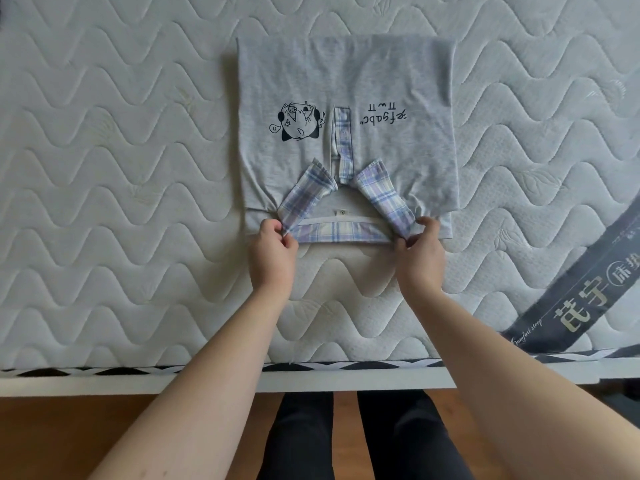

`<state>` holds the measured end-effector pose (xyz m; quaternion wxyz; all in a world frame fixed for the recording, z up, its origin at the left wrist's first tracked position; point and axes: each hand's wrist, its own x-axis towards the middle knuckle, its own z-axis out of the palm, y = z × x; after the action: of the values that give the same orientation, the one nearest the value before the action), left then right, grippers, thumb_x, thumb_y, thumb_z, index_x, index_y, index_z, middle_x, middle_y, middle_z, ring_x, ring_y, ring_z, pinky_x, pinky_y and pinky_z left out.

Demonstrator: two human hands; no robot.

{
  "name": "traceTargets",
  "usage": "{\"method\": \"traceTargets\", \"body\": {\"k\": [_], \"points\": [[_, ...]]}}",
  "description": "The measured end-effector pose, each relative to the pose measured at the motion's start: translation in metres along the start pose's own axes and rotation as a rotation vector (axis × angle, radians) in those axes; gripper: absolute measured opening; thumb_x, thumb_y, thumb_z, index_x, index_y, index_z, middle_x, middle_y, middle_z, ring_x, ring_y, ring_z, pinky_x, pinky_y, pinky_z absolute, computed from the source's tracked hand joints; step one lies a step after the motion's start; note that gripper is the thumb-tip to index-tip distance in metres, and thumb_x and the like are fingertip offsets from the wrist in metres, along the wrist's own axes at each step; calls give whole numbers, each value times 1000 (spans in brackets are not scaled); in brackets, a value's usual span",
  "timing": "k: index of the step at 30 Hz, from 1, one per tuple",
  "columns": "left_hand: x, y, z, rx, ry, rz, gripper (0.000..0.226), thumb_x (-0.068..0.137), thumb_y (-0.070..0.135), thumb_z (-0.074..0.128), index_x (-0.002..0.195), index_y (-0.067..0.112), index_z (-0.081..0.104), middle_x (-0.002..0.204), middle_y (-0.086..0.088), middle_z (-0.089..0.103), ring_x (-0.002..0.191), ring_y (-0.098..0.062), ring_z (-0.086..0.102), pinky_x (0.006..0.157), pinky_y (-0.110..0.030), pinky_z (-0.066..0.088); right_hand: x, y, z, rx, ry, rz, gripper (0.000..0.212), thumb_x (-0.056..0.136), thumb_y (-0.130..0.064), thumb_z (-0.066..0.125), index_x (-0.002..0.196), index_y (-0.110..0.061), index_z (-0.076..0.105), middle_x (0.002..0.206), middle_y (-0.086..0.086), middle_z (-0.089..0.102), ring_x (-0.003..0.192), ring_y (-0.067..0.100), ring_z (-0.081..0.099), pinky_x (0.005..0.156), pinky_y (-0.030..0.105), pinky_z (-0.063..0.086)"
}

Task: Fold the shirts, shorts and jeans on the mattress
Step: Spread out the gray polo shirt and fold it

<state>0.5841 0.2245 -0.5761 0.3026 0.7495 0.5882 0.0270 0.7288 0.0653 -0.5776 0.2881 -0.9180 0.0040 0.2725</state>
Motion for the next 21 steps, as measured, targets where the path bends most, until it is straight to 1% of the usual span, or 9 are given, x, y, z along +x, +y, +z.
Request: {"method": "traceTargets", "body": {"k": [3, 5, 7, 9, 12, 14, 16, 18, 21], "points": [[2, -2, 3, 12, -76, -40, 27, 87, 16, 65, 110, 4, 57, 92, -13, 71, 86, -31, 65, 65, -33, 42, 0, -1, 0, 19, -41, 51, 48, 88, -22, 66, 130, -23, 42, 81, -7, 61, 83, 19, 59, 69, 32, 41], [8, -2, 3, -39, -136, -126, 33, 87, 36, 66, 103, 8, 57, 92, -7, 70, 88, -28, 63, 68, -31, 43, -1, 0, -2, 89, -70, 84, 58, 83, -37, 74, 130, -26, 42, 87, -5, 64, 81, 15, 63, 68, 32, 46], [18, -2, 3, -123, -217, -253, 43, 90, 55, 55, 87, 12, 57, 84, -5, 69, 81, -29, 62, 68, -33, 45, -2, 1, -4, 204, -88, 144, 64, 79, -56, 72, 127, -25, 44, 87, -4, 67, 74, 14, 67, 65, 30, 48], [24, -3, 3, -221, -269, -316, 45, 93, 56, 52, 77, 14, 55, 69, -5, 61, 65, -27, 55, 62, -34, 43, 1, 0, -6, 294, -77, 231, 58, 83, -67, 60, 116, -21, 51, 84, -3, 71, 62, 15, 70, 59, 32, 49], [27, -3, 2, -310, -319, -322, 37, 94, 37, 62, 68, 14, 50, 54, 0, 41, 50, -17, 33, 49, -30, 27, 9, -1, -9, 323, -121, 289, 46, 91, -58, 56, 99, -14, 62, 75, 0, 71, 51, 9, 67, 43, 25, 39], [30, -2, 1, -339, -320, -326, 39, 94, 29, 64, 64, 15, 45, 53, 0, 34, 50, -17, 27, 48, -30, 22, 15, 1, -11, 277, -155, 256, 35, 90, -49, 64, 93, -14, 67, 67, 0, 71, 51, 10, 67, 44, 23, 38], [32, -3, -1, -308, -288, -291, 42, 94, 28, 63, 61, 16, 41, 53, 1, 35, 49, -16, 27, 45, -29, 24, 18, 2, -14, 221, -122, 183, 25, 89, -43, 68, 87, -18, 65, 65, -2, 71, 58, 13, 70, 48, 25, 40], [33, -5, 0, -228, -258, -238, 43, 93, 28, 64, 59, 16, 41, 51, 2, 38, 48, -15, 29, 43, -25, 25, 20, 3, -15, 164, -58, 102, 23, 90, -41, 67, 82, -21, 59, 67, -5, 70, 50, 6, 66, 49, 24, 38], [28, -8, 2, -115, -217, -166, 37, 93, 29, 64, 64, 13, 49, 56, -2, 51, 55, -22, 43, 54, -30, 33, 19, 7, -12, 25, -77, 77, 26, 91, -44, 65, 80, -23, 55, 64, -4, 67, 49, 6, 63, 51, 27, 39]]}}
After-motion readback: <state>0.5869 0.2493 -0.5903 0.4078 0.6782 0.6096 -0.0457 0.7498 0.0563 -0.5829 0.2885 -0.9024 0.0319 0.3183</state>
